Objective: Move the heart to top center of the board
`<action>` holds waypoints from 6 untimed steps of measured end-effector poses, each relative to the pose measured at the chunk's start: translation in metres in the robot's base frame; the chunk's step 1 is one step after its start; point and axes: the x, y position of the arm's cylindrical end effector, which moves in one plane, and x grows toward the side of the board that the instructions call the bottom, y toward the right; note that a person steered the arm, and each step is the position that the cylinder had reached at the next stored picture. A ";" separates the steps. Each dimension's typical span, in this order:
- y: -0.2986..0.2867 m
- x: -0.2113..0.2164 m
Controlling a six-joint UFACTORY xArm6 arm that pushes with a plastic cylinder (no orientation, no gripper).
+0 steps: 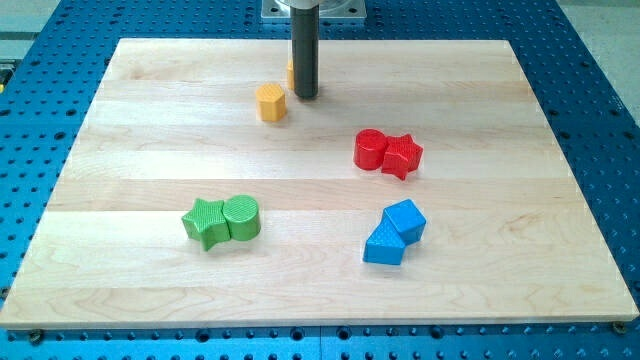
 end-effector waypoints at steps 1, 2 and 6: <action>0.001 -0.018; -0.019 -0.026; -0.050 -0.049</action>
